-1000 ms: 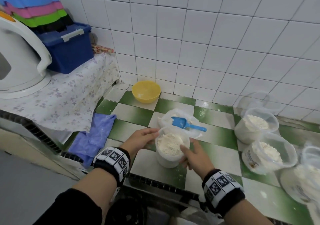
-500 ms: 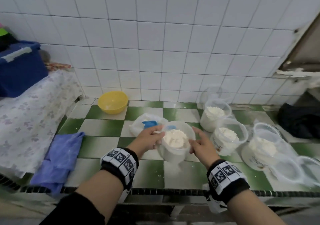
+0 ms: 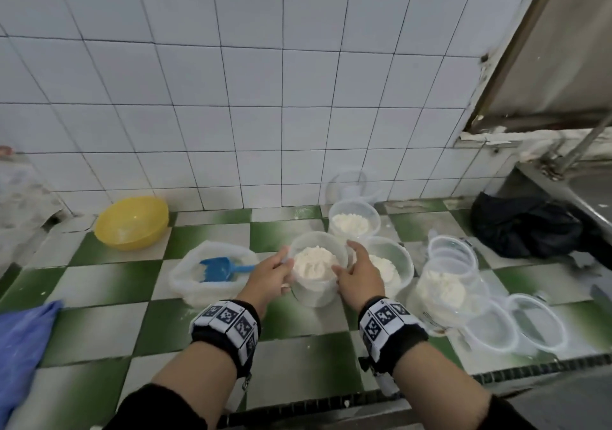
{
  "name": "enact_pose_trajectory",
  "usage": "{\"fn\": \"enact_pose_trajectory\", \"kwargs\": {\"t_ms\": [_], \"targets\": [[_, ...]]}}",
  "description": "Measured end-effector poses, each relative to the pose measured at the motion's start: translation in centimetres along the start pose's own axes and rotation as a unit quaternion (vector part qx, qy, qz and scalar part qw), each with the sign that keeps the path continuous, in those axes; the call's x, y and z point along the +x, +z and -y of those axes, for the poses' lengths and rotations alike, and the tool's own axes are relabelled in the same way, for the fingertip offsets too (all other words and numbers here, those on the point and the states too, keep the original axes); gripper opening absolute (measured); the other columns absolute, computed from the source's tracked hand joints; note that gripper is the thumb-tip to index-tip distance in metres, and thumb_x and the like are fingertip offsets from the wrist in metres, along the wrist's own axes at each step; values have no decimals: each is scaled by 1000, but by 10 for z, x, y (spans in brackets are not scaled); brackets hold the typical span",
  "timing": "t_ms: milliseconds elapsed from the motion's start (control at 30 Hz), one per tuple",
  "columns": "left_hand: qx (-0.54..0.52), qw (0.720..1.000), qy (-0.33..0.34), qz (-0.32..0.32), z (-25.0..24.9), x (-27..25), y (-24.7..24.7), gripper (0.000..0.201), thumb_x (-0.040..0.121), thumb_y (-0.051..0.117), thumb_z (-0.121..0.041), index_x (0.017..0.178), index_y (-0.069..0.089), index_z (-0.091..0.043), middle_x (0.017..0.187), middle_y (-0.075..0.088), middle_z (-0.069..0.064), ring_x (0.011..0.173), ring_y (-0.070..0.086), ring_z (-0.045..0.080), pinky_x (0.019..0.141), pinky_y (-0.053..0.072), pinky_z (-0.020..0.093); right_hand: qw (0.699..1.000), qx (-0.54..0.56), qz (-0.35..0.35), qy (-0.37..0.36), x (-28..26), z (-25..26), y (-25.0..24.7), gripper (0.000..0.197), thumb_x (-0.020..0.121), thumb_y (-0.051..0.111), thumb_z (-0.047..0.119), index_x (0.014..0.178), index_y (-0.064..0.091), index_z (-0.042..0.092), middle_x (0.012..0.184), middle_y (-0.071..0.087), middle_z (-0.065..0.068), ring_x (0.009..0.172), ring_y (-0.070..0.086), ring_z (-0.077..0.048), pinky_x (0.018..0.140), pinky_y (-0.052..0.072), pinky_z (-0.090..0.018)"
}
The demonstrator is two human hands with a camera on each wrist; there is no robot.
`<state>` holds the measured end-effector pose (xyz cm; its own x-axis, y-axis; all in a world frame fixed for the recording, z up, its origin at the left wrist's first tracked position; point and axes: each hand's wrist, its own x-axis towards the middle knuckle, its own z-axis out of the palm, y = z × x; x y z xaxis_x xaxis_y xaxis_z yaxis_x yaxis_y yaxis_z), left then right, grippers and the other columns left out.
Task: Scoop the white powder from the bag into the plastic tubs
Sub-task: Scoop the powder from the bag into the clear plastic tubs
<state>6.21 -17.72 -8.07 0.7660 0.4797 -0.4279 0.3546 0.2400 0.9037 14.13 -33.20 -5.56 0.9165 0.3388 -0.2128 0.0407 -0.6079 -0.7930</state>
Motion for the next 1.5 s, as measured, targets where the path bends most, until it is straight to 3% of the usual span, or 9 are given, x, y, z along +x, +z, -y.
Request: {"fn": "enact_pose_trajectory", "kwargs": {"t_ms": [200, 300, 467, 700, 867, 967, 1067, 1233, 1500], "targets": [[19, 1000, 0, 13, -2, 9, 5, 46, 101, 51, -28, 146, 41, -28, 126, 56, 5, 101, 57, 20, 82, 55, 33, 1000, -3, -6, 16, 17, -4, -3, 53, 90, 58, 26, 135, 33, 36, 86, 68, -5, 81, 65, -23, 80, 52, -36], [27, 999, 5, 17, -4, 10, 8, 47, 102, 50, -29, 147, 40, -30, 129, 55, 3, 100, 58, 17, 69, 53, 23, 1000, 2, -1, 21, 20, -2, -6, 52, 90, 57, 24, 134, 32, 37, 83, 68, -6, 67, 68, -21, 71, 58, -42], [43, 999, 8, 16, -8, 17, 13, 45, 102, 49, -31, 146, 41, -34, 131, 55, 1, 101, 58, 17, 71, 51, 24, 999, 28, 26, 26, 17, 4, -19, 52, 93, 55, 23, 137, 31, 34, 79, 68, -11, 59, 68, -25, 55, 59, -35], [45, 998, 25, -20, -27, 33, 20, 36, 99, 54, -33, 135, 58, -26, 129, 61, -2, 109, 56, 17, 85, 44, 28, 982, 176, 66, 38, 55, 45, -64, 49, 96, 53, 21, 139, 32, 16, 77, 67, -18, 49, 61, -22, 48, 53, -31], [67, 997, 43, -23, -39, 52, 28, 27, 97, 59, -28, 122, 68, -25, 129, 63, -3, 123, 54, 18, 110, 40, 37, 974, 209, 60, 59, 118, 64, -97, 54, 97, 51, 20, 143, 25, 10, 76, 64, -18, 53, 63, -25, 51, 55, -34], [97, 994, 53, -13, -47, 60, 34, 28, 97, 59, -26, 123, 68, -20, 125, 64, -1, 116, 56, 18, 99, 42, 28, 973, 197, 82, 90, 152, 65, -109, 56, 99, 48, 21, 147, 21, 16, 76, 62, -19, 57, 61, -26, 53, 54, -36], [119, 991, 53, -7, -52, 67, 38, 29, 97, 59, -28, 123, 68, -19, 121, 66, 0, 107, 59, 19, 95, 47, 31, 970, 181, 101, 127, 180, 59, -112, 59, 99, 47, 24, 150, 16, 22, 77, 62, -20, 59, 62, -28, 47, 51, -33], [95, 995, 39, -6, -48, 67, 40, 27, 97, 57, -31, 121, 67, -25, 115, 65, -6, 109, 58, 19, 81, 48, 26, 958, 178, 123, 189, 219, 43, -108, 63, 97, 52, 24, 148, 18, 11, 76, 63, -28, 52, 64, -31, 38, 53, -33], [63, 998, 11, -19, -40, 72, 39, 25, 94, 61, -35, 117, 70, -28, 114, 69, -7, 110, 59, 19, 99, 45, 39, 957, 146, 127, 214, 253, 24, -95, 47, 102, 37, 16, 146, 26, 25, 61, 62, -24, 37, 59, -27, 30, 45, -25]]}}
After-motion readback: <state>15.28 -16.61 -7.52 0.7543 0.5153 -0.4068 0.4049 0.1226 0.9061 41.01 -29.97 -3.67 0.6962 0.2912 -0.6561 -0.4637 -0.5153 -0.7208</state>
